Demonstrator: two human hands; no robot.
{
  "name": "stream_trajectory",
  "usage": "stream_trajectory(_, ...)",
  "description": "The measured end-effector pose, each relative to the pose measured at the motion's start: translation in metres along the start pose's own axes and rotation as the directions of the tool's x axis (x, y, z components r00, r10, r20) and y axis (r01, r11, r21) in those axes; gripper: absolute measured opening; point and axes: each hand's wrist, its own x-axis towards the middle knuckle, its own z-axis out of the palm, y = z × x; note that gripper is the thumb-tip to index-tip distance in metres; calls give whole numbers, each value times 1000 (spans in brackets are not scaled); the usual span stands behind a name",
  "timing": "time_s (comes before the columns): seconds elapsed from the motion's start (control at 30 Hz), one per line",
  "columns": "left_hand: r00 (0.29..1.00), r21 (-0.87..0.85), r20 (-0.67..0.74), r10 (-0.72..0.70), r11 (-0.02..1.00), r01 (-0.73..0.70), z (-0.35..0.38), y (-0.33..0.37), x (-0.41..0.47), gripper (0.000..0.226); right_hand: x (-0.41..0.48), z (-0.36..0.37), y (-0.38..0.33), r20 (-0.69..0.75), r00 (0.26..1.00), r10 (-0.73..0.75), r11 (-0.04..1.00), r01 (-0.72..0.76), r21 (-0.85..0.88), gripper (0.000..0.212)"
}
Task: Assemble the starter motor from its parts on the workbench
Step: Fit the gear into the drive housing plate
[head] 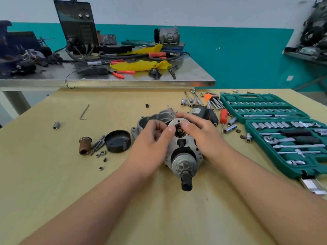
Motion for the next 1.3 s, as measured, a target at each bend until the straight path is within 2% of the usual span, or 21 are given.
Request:
stream_trajectory(0.07, 996, 90, 71, 53, 994, -60, -4, -11, 1, 28, 4, -1, 4, -27, 1000, 9, 999, -8, 40, 33)
stream_trajectory(0.17, 994, 94, 92, 64, 993, -72, -1, -14, 9, 45, 8, 0, 7, -23, 1000, -6, 1000, 7, 20, 37)
stream_trajectory(0.3, 996, -24, 83, -21, 999, 23, 2, -9, 10, 56, 11, 0, 9, 21, 1000, 15, 998, -16, 56, 37)
stream_trajectory(0.4, 994, -135, 104, -24, 990, 38, 3, -8, 6, 51, 12, -1, 10, 82, 997, 8, 994, -17, 107, 36)
stream_trajectory(0.57, 988, -222, 153, -29, 973, 63, 4, -10, 4, 66, 13, -3, 11, 138, 990, 12, 963, -48, 267, 34)
stream_trajectory(0.8, 979, -261, 181, -95, 955, 141, 1, -11, 4, 64, 12, -1, 11, 160, 987, 21, 952, -69, 298, 32)
stream_trajectory(0.9, 974, -283, 188, -124, 943, 175, -1, -10, 3, 57, 11, 0, 11, 159, 987, 21, 949, -70, 307, 31)
stream_trajectory(1.3, 967, -260, 208, -147, 945, 200, -3, -11, 3, 51, 13, -3, 11, 181, 983, 41, 946, -96, 310, 32)
